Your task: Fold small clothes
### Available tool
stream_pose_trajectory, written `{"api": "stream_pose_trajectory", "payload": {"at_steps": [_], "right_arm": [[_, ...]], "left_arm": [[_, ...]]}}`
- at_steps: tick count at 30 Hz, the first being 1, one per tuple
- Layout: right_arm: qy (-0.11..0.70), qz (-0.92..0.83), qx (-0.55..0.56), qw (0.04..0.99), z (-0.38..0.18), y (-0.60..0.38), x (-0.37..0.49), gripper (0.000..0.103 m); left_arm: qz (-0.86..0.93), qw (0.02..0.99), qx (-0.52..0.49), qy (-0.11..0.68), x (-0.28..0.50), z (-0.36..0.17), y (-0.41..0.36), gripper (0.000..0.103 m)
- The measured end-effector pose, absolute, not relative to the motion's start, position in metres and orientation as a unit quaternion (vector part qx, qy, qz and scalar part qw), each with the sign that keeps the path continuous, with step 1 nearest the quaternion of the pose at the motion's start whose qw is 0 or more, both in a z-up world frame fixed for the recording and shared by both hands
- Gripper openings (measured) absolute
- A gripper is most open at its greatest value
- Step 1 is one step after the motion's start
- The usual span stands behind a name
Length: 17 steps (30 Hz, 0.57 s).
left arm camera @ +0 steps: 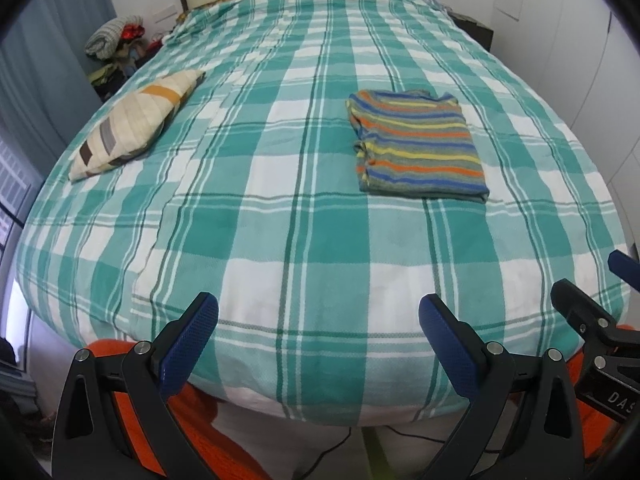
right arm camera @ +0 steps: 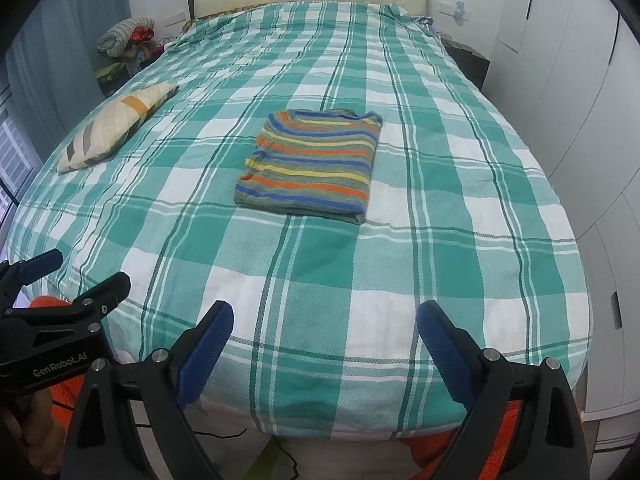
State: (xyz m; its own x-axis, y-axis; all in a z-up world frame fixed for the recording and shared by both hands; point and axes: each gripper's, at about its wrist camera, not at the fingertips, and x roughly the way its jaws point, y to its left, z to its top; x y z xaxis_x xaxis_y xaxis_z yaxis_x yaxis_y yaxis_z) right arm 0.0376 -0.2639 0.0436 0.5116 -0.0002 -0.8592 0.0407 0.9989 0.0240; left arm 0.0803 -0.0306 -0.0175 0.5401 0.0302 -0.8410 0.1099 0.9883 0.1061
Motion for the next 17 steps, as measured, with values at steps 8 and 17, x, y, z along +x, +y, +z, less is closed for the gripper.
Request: {"api": "stream_pose_trajectory", "payload": {"at_steps": [8,17], "right_arm": [[0.486,-0.025,0.014,0.873,0.052,-0.266,0.047,0.092],[0.484,-0.036,0.015,0.874,0.051,-0.272,0.054,0.092]], "left_arm": [[-0.034,0.874,0.071,0.479,0.093,-0.012,-0.037,0.101],[-0.034,0.879,0.082,0.468,0.094,-0.01,-0.042,0.101]]}}
